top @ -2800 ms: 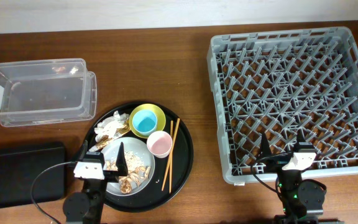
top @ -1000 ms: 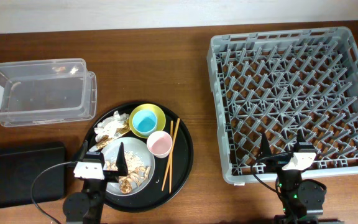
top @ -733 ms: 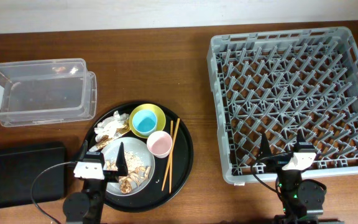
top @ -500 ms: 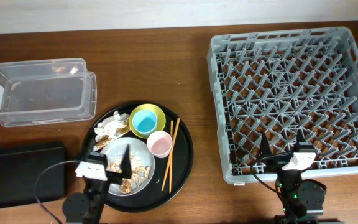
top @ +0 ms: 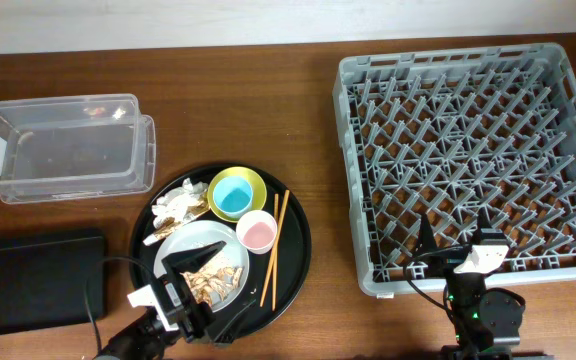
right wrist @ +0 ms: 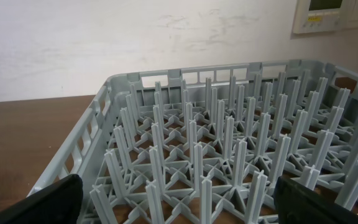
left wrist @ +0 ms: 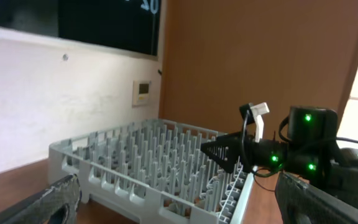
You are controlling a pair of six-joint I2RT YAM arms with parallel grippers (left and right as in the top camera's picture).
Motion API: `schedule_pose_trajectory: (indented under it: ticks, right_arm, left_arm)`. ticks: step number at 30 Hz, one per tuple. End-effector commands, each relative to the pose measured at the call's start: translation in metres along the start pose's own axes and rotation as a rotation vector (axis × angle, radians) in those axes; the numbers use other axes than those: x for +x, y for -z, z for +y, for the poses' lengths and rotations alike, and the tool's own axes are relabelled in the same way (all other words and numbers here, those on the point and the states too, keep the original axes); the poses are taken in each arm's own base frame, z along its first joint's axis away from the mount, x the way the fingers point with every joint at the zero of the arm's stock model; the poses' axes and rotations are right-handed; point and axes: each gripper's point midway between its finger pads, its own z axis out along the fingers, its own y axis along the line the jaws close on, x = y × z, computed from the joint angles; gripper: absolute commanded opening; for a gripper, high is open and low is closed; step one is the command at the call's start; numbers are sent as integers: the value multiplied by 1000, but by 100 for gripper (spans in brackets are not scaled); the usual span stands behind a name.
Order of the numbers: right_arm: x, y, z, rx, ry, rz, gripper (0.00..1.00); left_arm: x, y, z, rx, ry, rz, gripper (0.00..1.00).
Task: Sort waste into correct bins and load items into the dishwasher rack
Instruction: 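Reach the left gripper to the white tissue and grasp it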
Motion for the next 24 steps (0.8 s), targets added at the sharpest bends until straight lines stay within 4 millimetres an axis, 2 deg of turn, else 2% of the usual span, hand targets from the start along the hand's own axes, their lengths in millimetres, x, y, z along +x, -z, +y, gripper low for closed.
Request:
schedule_pose_trajectory:
  ticks: [1, 2, 5, 7, 9, 13, 19, 22, 24]
  right_arm:
    - [4, 0, -4, 18, 0, 6, 98]
    - [4, 0, -4, 18, 0, 6, 98]
    - [4, 0, -4, 18, 0, 6, 98]
    - [4, 0, -4, 18, 0, 6, 98]
    - [4, 0, -4, 18, 0, 6, 98]
    - [4, 0, -4, 18, 0, 6, 98]
    - [4, 0, -4, 18, 0, 6, 98]
    - [4, 0, -4, 18, 0, 6, 98]
    - [4, 0, -4, 18, 0, 6, 98]
  left_arm:
    - [-25, -1, 11, -101, -43, 1, 99]
    - [-29, -1, 20, -161, -46, 31, 99]
    - [-32, 13, 66, -474, 53, 150, 99]
    - [-32, 34, 97, -718, 99, 288, 99]
    - [-36, 46, 111, -849, 155, 403, 99]
    - [-49, 36, 115, -843, 227, 480, 99]
    - [-39, 17, 112, -730, 304, 521, 99]
    - [-37, 27, 128, -835, 336, 521, 99]
    - [-30, 48, 147, -1024, 420, 548, 99]
